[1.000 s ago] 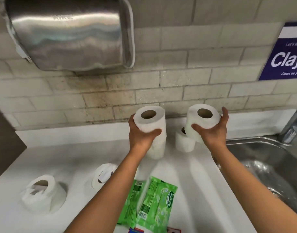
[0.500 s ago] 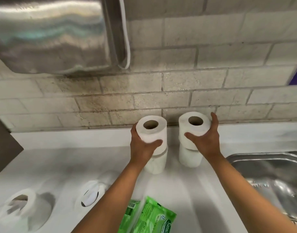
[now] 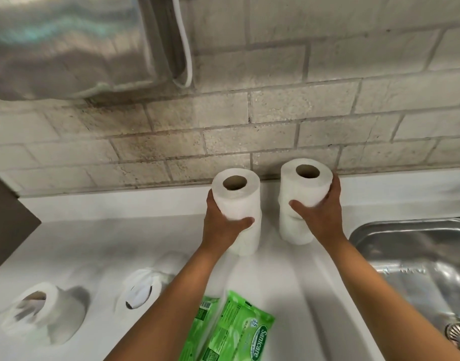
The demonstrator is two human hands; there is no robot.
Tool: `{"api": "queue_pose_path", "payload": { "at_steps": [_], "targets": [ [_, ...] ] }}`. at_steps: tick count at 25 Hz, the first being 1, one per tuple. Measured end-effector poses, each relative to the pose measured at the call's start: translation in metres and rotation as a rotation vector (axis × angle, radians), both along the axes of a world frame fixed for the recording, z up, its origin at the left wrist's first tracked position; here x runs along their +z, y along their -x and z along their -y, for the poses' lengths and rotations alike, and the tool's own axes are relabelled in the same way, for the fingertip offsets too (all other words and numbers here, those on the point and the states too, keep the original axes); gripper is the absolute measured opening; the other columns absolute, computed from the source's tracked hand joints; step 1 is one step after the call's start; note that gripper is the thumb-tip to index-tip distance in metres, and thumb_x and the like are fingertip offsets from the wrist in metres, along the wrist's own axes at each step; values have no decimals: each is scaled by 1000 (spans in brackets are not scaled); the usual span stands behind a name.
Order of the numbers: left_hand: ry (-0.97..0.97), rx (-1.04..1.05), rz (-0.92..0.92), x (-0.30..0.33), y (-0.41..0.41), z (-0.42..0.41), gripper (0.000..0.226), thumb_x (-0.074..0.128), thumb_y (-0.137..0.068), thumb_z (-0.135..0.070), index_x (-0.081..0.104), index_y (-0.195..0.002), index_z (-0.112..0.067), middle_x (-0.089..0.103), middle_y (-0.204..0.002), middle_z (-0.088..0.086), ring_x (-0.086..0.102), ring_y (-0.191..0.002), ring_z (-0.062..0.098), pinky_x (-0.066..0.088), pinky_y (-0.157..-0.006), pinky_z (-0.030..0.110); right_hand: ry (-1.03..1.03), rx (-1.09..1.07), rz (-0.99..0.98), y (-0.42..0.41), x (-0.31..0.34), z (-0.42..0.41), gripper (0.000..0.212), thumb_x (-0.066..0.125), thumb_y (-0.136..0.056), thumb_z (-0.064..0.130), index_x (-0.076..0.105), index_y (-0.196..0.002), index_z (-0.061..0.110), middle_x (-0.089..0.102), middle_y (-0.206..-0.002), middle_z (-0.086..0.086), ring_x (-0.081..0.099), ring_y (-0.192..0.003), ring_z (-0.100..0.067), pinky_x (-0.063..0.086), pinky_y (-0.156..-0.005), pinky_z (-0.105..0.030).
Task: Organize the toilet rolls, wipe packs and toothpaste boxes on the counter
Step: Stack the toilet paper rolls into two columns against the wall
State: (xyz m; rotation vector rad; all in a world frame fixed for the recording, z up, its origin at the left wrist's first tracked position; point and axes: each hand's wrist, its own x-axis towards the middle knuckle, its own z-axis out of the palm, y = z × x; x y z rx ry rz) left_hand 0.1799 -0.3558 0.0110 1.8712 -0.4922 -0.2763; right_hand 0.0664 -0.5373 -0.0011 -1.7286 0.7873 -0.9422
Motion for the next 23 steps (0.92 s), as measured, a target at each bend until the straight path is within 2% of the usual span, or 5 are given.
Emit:
{"api": "queue_pose_path", "payload": {
  "at_steps": [6,11,15,19,23],
  "targets": [
    [-148,-24,-121,-3,16,-15,91,76,-69,-7,22,-141,-14,49,-126,2,48,-125,29,41,-88,30,-143,-51,-59,26,-28,-14,96,79,-69,10,20,-145,16,40,-141,-6,43,-126,-22,37,-97,-29],
    [-145,66,-150,3,47,-36,86,69,-78,-14,18,-147,-15,40,-143,10,49,-121,26,43,-96,33,-194,-190,15,54,-48,-42,65,66,-79,0,35,-135,8,46,-113,-6,48,-100,-24,49,-90,-47],
    [-95,-3,-136,12,74,-72,52,65,-81,-12,49,-130,-17,54,-130,1,60,-102,20,46,-80,21,-162,-135,29,65,-45,-78,50,61,-81,-2,43,-127,6,49,-106,-6,49,-92,-24,46,-76,-36],
    [-40,10,-162,19,91,-119,38,64,-84,-8,56,-120,-17,56,-114,-6,58,-80,3,42,-53,-1,-126,30,1,58,-40,-127,42,60,-82,-2,48,-121,7,52,-104,-6,50,-90,-22,43,-73,-32],
    [21,41,-139,29,90,-161,30,63,-83,-4,61,-110,-18,60,-104,-5,55,-69,3,41,-54,1,-83,160,-5,47,-32,-173,39,61,-82,-1,52,-118,10,54,-102,-4,49,-89,-20,42,-66,-16]
  ]
}}
